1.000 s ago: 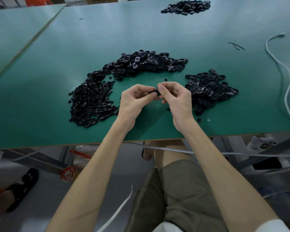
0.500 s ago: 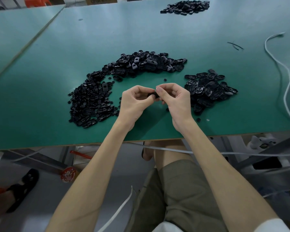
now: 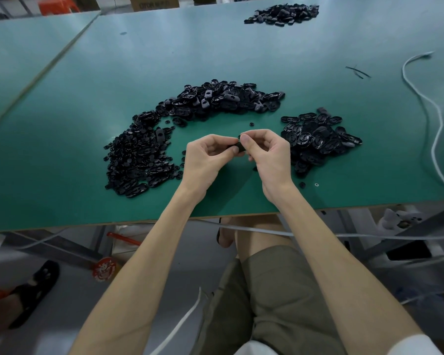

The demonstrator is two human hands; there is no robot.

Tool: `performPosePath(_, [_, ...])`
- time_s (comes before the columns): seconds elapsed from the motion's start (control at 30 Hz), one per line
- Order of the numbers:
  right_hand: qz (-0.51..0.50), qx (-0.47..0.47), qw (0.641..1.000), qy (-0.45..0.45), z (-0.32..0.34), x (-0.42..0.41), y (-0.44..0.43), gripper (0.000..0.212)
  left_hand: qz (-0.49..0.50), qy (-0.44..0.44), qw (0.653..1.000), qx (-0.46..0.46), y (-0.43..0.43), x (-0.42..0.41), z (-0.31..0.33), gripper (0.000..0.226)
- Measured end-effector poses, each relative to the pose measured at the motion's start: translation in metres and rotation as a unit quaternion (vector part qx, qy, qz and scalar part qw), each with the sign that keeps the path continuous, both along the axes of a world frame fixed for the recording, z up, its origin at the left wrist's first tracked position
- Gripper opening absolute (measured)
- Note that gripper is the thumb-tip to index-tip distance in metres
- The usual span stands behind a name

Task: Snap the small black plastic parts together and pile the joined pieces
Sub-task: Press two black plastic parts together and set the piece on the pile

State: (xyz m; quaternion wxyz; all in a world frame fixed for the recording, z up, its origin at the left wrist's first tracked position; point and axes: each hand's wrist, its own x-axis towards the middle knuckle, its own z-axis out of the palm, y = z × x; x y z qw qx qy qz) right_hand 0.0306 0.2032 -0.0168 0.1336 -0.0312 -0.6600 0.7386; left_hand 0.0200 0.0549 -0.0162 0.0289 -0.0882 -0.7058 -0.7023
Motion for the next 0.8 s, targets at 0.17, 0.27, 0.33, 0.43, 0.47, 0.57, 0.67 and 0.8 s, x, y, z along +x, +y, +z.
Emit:
performPosePath(0.17, [-0.007, 0.005, 1.0, -0.008, 0.001, -0.001, -0.001, 0.003, 0.035, 0.01, 0.999, -0.018, 0.004, 0.001, 0.001, 0.014])
performPosePath(0.27, [-0.012, 0.017, 1.0, -0.015, 0.001, -0.002, -0.002, 0.015, 0.076, 0.035, 0.996, -0.015, 0.007, 0.002, 0.011, 0.014])
performPosePath(0.33, [-0.001, 0.045, 0.999, -0.022, 0.002, -0.003, -0.004, 0.019, 0.098, 0.074, 0.992, -0.021, 0.013, -0.001, 0.026, 0.013])
performPosePath(0.43, [0.034, 0.122, 0.992, -0.027, 0.004, -0.003, -0.007, 0.028, 0.066, 0.119, 0.988, -0.068, 0.036, -0.016, 0.055, 0.015])
performPosePath(0.47, [0.035, 0.151, 0.987, -0.039, 0.004, -0.003, -0.006, 0.033, 0.036, 0.114, 0.989, -0.089, 0.048, -0.021, 0.063, 0.015])
performPosePath(0.57, [0.031, 0.177, 0.98, -0.087, 0.006, -0.001, -0.004, 0.021, -0.028, 0.084, 0.981, -0.171, 0.087, -0.033, 0.073, 0.013])
performPosePath(0.67, [0.042, -0.01, 0.997, -0.061, 0.019, 0.004, -0.005, 0.034, -0.056, 0.066, 0.964, -0.253, 0.109, -0.039, 0.071, 0.014])
performPosePath(0.8, [0.054, -0.063, 0.988, -0.127, 0.016, 0.004, -0.006, 0.028, -0.088, 0.067, 0.953, -0.284, 0.107, -0.038, 0.07, 0.016])
